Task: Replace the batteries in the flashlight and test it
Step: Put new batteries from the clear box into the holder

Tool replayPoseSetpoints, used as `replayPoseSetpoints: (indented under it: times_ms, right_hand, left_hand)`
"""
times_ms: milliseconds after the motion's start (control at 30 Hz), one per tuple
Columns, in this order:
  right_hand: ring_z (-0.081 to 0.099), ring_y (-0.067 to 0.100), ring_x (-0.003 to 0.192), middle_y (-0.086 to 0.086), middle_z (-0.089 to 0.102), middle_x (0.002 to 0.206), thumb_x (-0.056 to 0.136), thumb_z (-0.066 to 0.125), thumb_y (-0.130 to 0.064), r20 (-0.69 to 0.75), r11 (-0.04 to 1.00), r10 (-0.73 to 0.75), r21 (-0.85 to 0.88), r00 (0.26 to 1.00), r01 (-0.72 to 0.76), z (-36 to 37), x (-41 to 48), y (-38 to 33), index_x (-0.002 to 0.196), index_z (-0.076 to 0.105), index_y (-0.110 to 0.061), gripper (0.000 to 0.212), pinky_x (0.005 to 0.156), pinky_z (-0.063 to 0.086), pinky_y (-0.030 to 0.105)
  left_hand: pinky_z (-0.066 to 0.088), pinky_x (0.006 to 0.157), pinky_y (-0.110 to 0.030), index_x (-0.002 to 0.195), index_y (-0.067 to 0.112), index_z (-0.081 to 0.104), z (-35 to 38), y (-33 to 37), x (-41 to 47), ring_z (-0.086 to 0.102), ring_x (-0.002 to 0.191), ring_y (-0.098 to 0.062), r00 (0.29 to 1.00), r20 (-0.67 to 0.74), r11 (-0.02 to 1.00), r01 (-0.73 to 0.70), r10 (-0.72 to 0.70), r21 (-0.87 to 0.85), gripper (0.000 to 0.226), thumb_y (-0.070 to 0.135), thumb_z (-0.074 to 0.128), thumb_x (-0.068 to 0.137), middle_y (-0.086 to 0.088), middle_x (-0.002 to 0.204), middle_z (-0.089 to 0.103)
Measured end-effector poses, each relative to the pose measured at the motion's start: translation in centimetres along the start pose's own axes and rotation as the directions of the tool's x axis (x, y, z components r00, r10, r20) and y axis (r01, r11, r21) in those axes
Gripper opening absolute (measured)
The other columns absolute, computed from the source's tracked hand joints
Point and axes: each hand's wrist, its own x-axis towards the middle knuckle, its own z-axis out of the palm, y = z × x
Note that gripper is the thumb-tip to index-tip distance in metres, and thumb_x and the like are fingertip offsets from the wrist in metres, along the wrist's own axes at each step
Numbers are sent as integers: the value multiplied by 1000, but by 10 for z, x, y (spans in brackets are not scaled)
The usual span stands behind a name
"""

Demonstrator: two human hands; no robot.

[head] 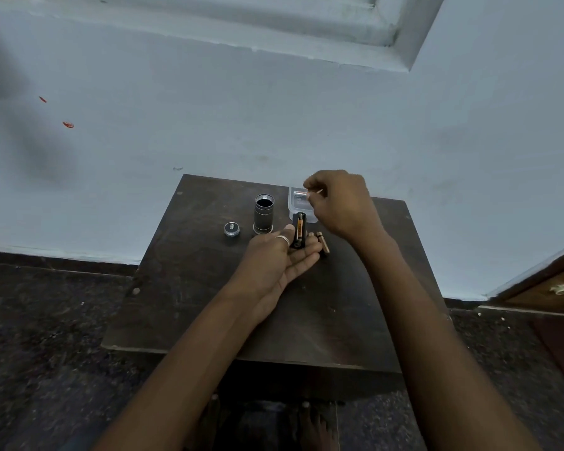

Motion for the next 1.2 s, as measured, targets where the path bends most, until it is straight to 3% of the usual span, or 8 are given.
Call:
replayPoseSetpoints:
  times_ms: [200,367,467,533,633,733,1033,1200]
  right_hand:
    - [63,34,102,13,67,114,90,58,-12,201,922,51,-387,978,32,23,40,2,115,70,-15,28,72,47,33]
    - [60,34,104,13,63,105,89,58,-12,281,875,66,-477,958,79,31,51,4,112,65,-10,23,68,42,32]
    - [58,34,98,11,58,90,86,58,-9,334,863,94,-496,938,90,27,54,-1,93,60,-8,7,67,40,33]
    - [50,33,89,6,47,75,84,57,-5,349,860,124,-506,929,75,25,55,-4,72,45,-11,18,67,38,33]
    - [49,32,98,8,53,85,85,56,-5,330,858,113,-507,937,75,23,53,-8,82,53,-9,6,69,39,35]
    - [53,32,113,13,63,109,89,56,-9,302,868,88,-492,949,76,27,53,-4,109,66,-8,22,71,41,34]
    - [58,33,105,14,66,106,90,53,-12,219,905,29,-419,975,67,16,45,-8,107,66,-7,22,69,42,33]
    - [62,26,94,2,69,98,89,56,-17,-26,991,109,-74,994,-110,-12,20,-10,100,66,-13,16,71,44,30]
  left_hand:
    - [62,65,-27,104,-2,62,-3,3,-3,74,70,-15,1000,9,999,24,-24,-24,25,15,44,105,-15,88,72]
    - [61,63,-27,100,0,64,-3,4,-3,74,70,-14,999,17,999,37,-36,-27,26,16,44,105,-12,83,74]
    - [61,61,-27,105,-1,63,-3,4,-3,75,70,-14,999,22,998,42,-41,-36,26,16,44,105,-12,81,74]
    - [61,62,-26,102,-1,63,-3,4,-4,75,69,-14,999,23,998,42,-42,-36,27,16,43,105,-12,81,74]
    - [61,63,-26,97,0,64,-2,3,-5,74,70,-14,999,29,999,41,-40,-28,28,16,43,105,-12,82,74]
    - [62,65,-26,96,0,64,-1,4,-5,74,70,-14,999,32,999,43,-42,-26,28,16,43,105,-12,81,74]
    - [61,63,-25,98,-1,64,-1,4,-4,74,70,-14,998,42,998,55,-54,-28,29,15,41,106,-10,77,75]
    - [61,66,-26,102,-2,65,-2,2,-3,74,72,-13,997,58,999,49,-48,-17,29,16,42,106,-9,79,76]
